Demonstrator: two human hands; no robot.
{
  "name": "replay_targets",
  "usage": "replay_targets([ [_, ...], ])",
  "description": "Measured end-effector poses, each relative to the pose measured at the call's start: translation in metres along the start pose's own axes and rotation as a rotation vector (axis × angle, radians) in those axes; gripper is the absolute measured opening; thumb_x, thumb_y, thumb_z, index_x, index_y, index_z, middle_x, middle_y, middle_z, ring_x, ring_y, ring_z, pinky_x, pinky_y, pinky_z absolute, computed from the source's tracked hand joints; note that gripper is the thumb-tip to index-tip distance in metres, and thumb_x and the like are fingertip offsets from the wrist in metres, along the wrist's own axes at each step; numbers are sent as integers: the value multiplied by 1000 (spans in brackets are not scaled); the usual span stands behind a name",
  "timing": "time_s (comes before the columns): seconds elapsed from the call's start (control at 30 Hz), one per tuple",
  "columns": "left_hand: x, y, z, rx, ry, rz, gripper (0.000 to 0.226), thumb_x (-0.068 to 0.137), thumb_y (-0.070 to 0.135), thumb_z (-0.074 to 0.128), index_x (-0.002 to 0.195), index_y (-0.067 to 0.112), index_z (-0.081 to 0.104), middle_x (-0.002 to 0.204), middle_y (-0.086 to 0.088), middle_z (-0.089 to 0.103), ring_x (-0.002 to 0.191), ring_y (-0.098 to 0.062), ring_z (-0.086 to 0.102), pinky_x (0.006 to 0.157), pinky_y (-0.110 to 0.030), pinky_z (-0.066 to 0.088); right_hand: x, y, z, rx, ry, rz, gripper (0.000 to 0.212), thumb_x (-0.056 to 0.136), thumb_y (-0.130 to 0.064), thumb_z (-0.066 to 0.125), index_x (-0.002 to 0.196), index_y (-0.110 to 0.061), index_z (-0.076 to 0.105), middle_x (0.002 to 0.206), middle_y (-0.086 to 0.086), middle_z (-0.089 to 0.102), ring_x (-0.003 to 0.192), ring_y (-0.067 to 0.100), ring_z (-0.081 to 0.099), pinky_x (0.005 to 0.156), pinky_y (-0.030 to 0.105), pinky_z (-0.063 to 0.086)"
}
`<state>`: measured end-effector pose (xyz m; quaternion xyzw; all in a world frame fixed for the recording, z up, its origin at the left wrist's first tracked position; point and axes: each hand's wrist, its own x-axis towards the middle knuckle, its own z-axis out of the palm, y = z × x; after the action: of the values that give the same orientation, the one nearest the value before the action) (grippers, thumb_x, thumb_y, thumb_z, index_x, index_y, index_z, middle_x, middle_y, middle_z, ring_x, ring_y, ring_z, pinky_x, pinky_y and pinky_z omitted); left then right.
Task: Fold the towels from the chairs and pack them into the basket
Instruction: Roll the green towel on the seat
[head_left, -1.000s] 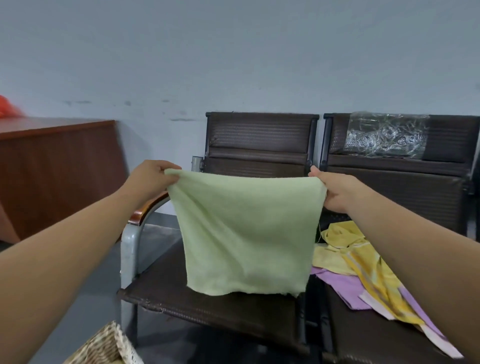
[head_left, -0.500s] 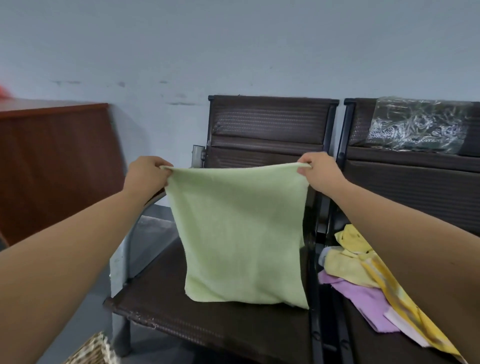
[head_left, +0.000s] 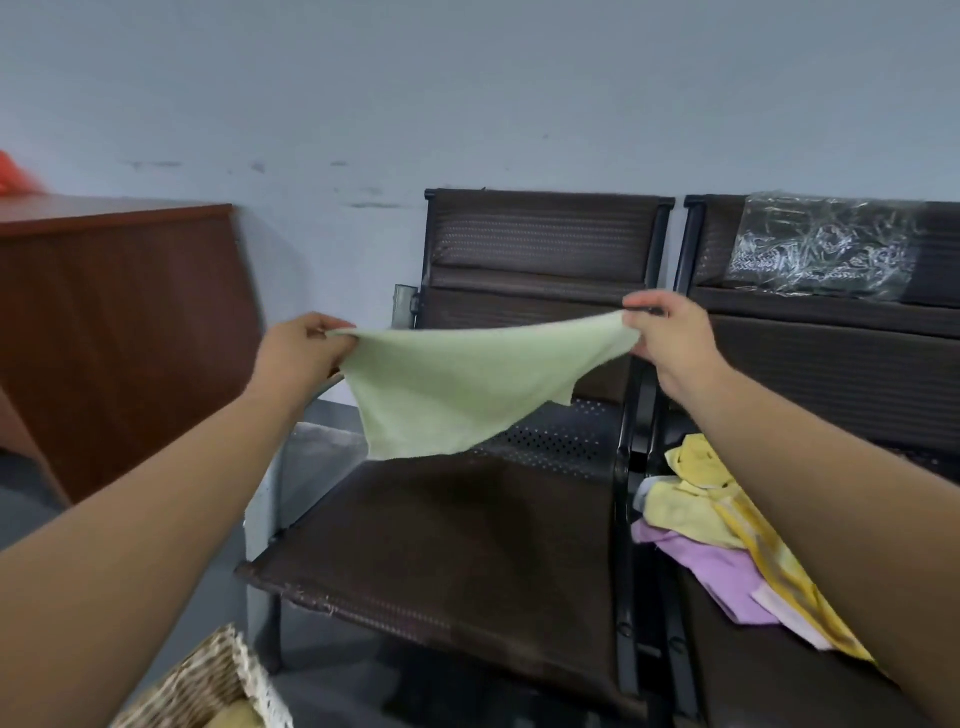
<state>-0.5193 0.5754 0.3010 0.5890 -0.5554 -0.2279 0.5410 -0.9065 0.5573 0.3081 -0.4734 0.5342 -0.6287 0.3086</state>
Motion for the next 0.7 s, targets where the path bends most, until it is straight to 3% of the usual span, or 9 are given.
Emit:
replay_targets([
  [0.07, -28, -26, -2, 146, -142, -62, 11, 83, 12, 73, 91, 19, 75, 83, -7, 70, 71, -19, 62, 71, -34, 54, -27, 38, -9, -104, -60, 101, 22, 89, -1, 66, 82, -21, 74, 96, 6, 70, 101, 32, 66, 88, 46, 57],
  [0.23, -96, -96, -4, 498, -457, -146, 14, 83, 17, 78, 80, 30, 73, 84, 3, 73, 86, -16, 67, 73, -25, 47, -105, 120, -36, -449, -215, 271, 20, 83, -7, 75, 67, -19, 77, 80, 9, 74, 91, 30, 69, 75, 36, 54],
  [0.3, -113, -112, -3, 617, -539, -150, 10, 83, 22, 79, 85, 30, 74, 86, 7, 71, 78, -7, 63, 67, -20, 43, -125, 134, -43, -605, -407, 299, 5, 80, -14, 82, 75, -15, 78, 81, 5, 74, 87, 23, 69, 78, 36, 56],
  [0.4, -125, -119, -6, 722, -630, -116, 11, 84, 26, 78, 95, 26, 77, 82, 12, 64, 70, -2, 56, 57, -14, 38, -138, 137, -45, -919, -640, 217, 17, 80, -15, 81, 95, -15, 73, 82, -12, 65, 81, 9, 61, 68, 19, 46],
  [0.57, -128, -131, -18, 741, -628, -141, 13, 81, 30, 81, 93, 26, 78, 84, 14, 70, 83, -4, 64, 71, -17, 45, -143, 143, -46, -958, -571, 140, 6, 84, -12, 75, 88, -17, 73, 72, -9, 63, 70, 9, 57, 54, 17, 39],
  [0.7, -127, -137, -17, 689, -616, -119, 13, 82, 29, 80, 93, 23, 79, 77, 18, 68, 77, -1, 65, 67, -16, 46, -145, 146, -50, -891, -472, 120, 3, 86, -14, 74, 83, -16, 74, 68, -5, 63, 64, 9, 53, 53, 21, 37],
])
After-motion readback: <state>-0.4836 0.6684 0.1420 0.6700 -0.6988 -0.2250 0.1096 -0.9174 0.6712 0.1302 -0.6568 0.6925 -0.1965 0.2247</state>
